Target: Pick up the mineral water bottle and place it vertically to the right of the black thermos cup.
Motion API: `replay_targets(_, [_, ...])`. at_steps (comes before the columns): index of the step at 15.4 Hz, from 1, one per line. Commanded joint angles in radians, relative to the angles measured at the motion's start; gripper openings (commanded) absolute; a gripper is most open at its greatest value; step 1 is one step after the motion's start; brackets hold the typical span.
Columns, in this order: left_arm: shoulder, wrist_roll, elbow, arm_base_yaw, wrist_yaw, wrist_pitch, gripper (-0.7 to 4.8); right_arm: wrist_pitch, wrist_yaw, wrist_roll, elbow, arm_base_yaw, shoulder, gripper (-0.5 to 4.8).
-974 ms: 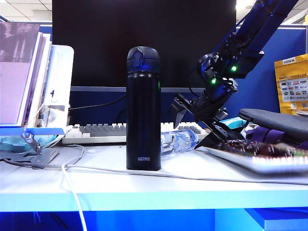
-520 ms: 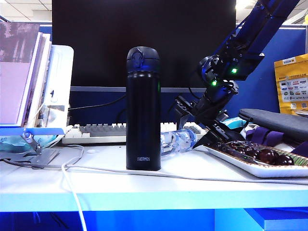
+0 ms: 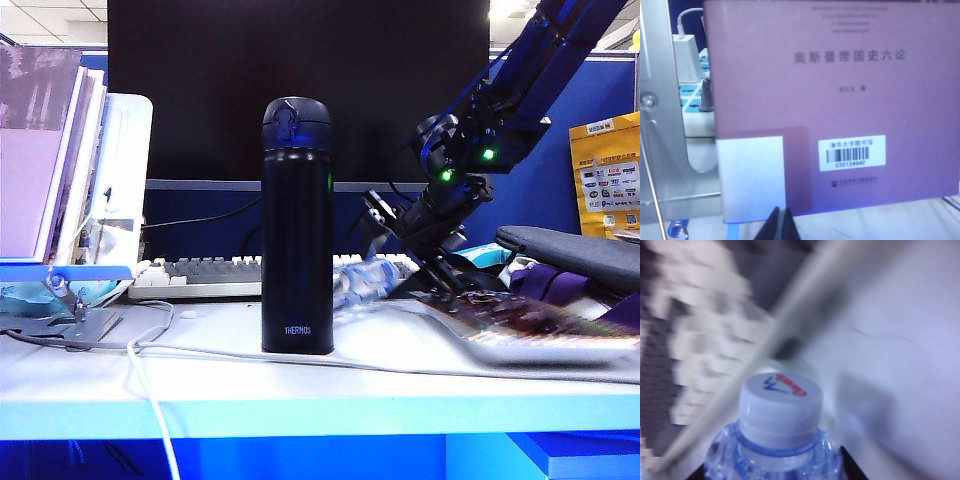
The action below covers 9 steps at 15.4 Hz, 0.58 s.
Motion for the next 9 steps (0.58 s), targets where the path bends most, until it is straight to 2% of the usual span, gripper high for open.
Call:
replay_targets(1, [-0.003,0.004,0.000,0.001,0.003,-0.011,-0.02,0.095,-0.031,0.005,0.014,-0.013,-0.016,2.59])
replay_targets(4, [-0.003,0.004,0.000,0.001,0.003,-0.011,-0.02,0.085,-0.099,-0.042,0.082,-0.021,-0.016,2.59])
replay_targets(6, [-0.003,0.004,0.000,0.001,0.003,-0.011,-0.02,0.076,-0.103,-0.071,0.150,-0.021,-0.016,2.59])
replay_targets(8, [-0.003,0.004,0.000,0.001,0.003,-0.011,-0.02,-0.012,-0.104,-0.172,0.219,-0.021,-0.017,2.59])
replay_targets(9, [-0.003,0.004,0.000,0.001,0.003,-0.011,-0.02,-0.098,-0.101,-0.278,0.273,-0.021,-0.017,2.59])
